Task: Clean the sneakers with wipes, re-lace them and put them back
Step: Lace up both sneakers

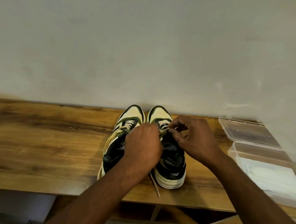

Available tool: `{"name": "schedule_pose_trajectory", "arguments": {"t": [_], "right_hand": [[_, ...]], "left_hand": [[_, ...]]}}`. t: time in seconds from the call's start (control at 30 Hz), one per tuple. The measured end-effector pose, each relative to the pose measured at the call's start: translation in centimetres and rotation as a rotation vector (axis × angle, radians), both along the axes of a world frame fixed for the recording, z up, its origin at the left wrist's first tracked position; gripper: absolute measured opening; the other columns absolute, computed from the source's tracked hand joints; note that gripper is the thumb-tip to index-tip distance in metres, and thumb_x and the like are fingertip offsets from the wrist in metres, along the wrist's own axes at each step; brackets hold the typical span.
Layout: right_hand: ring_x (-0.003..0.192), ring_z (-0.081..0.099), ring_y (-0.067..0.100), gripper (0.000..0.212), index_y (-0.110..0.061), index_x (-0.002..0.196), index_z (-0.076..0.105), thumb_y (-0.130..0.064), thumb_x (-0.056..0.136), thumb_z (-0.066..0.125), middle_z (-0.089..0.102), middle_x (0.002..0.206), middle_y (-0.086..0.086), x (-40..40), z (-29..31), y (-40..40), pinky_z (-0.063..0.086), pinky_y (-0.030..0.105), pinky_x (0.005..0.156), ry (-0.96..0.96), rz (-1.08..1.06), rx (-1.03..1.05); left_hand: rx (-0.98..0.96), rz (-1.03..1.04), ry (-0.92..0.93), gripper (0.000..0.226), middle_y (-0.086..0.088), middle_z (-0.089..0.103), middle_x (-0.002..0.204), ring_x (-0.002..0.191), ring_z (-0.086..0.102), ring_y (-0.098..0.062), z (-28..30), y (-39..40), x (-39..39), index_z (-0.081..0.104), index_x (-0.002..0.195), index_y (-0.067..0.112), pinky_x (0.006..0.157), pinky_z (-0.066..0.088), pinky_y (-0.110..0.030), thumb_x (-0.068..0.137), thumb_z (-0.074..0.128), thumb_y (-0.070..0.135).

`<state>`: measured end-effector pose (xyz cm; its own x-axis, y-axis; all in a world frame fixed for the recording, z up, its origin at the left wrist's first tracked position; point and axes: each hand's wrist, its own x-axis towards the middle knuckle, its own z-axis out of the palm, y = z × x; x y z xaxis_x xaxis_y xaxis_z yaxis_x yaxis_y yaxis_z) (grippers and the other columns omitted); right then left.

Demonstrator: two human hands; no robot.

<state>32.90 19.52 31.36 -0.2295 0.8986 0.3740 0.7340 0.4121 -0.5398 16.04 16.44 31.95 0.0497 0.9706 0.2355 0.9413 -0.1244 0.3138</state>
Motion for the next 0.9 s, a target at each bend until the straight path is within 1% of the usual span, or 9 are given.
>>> {"name": "schedule_pose_trajectory", "arguments": {"t": [0.07,0.17,0.27,0.37,0.5,0.6,0.7,0.77,0.9], "right_hand": [[0.083,0.068,-0.003,0.01,-0.026,0.102,0.075,-0.023,0.092,0.077,0.074,0.09,-0.018,0.1,-0.3,0.2,0.059,0.026,0.072,0.056,-0.01,0.005],[0.083,0.069,0.0,0.017,-0.025,0.109,0.071,-0.022,0.093,0.077,0.074,0.091,-0.016,0.2,-0.7,0.4,0.061,0.031,0.071,0.101,-0.031,0.016],[0.08,0.07,0.002,0.029,-0.024,0.117,0.071,-0.021,0.089,0.08,0.076,0.091,-0.013,0.1,-0.9,0.3,0.062,0.033,0.07,0.092,-0.062,0.03],[0.076,0.07,-0.001,0.017,-0.024,0.103,0.08,-0.025,0.087,0.083,0.078,0.087,-0.012,-0.5,-1.0,0.5,0.061,0.03,0.07,0.098,-0.092,0.066],[0.073,0.072,0.001,0.006,-0.024,0.094,0.081,-0.027,0.088,0.082,0.077,0.081,-0.012,-0.8,-1.1,0.9,0.059,0.027,0.067,0.244,-0.15,-0.048],[0.069,0.073,0.011,0.003,-0.017,0.09,0.079,-0.016,0.092,0.078,0.077,0.077,-0.003,-0.8,-0.6,0.9,0.062,0.031,0.063,0.529,-0.159,-0.211],[0.066,0.068,0.016,0.007,-0.01,0.088,0.077,-0.013,0.094,0.075,0.076,0.076,0.005,-1.0,-0.2,0.8,0.056,0.032,0.058,0.794,-0.224,-0.397],[0.069,0.066,0.018,0.008,-0.008,0.088,0.075,-0.013,0.094,0.074,0.075,0.075,0.007,-0.8,-0.3,0.9,0.053,0.033,0.058,0.904,-0.291,-0.521],[0.064,0.064,0.017,0.01,-0.006,0.099,0.071,-0.016,0.095,0.069,0.067,0.061,0.001,-0.4,-0.5,1.4,0.049,0.031,0.058,1.113,-0.391,-0.722]], "left_hand": [[0.008,-0.006,-0.017,0.019,-0.001,0.065,0.107,0.099,0.064,-0.022,0.1,0.1,0.0,0.067,0.113,0.018,0.074,0.044,-0.031,0.101,0.058,0.03],[-0.025,-0.015,-0.197,0.022,0.004,0.06,0.085,0.075,0.056,-0.014,0.6,0.9,-0.2,0.061,0.09,0.019,0.06,0.035,-0.029,0.101,0.05,0.034],[-0.19,-0.051,-0.7,0.038,-0.002,0.057,0.071,0.064,0.05,-0.015,1.6,2.3,-0.4,0.058,0.078,0.003,0.063,0.037,-0.032,0.101,0.048,0.032],[-0.327,-0.133,-1.057,0.039,-0.004,0.066,0.077,0.064,0.057,-0.008,3.0,2.5,-0.2,0.071,0.091,0.003,0.064,0.046,-0.02,0.11,0.048,0.027],[-0.319,-0.366,-1.263,0.031,-0.002,0.077,0.103,0.082,0.065,-0.004,4.6,3.0,0.1,0.072,0.127,0.01,0.061,0.046,-0.01,0.11,0.045,0.01],[-0.197,-0.439,-1.118,0.036,0.003,0.078,0.117,0.106,0.069,-0.004,4.7,4.4,-0.4,0.068,0.135,0.018,0.073,0.049,-0.011,0.107,0.049,0.004],[-0.011,-0.333,-0.562,0.036,0.011,0.075,0.12,0.111,0.068,-0.003,3.7,5.5,-1.3,0.069,0.133,0.025,0.095,0.054,-0.025,0.099,0.066,0.013],[-0.023,-0.198,-0.243,0.038,0.011,0.074,0.117,0.105,0.068,-0.009,2.9,5.6,-2.1,0.071,0.127,0.027,0.093,0.054,-0.031,0.09,0.078,0.026],[-0.121,-0.1,-0.175,0.016,0.011,0.073,0.088,0.084,0.069,-0.012,2.0,5.3,-2.7,0.077,0.092,0.027,0.077,0.056,-0.03,0.078,0.086,0.025]]}}
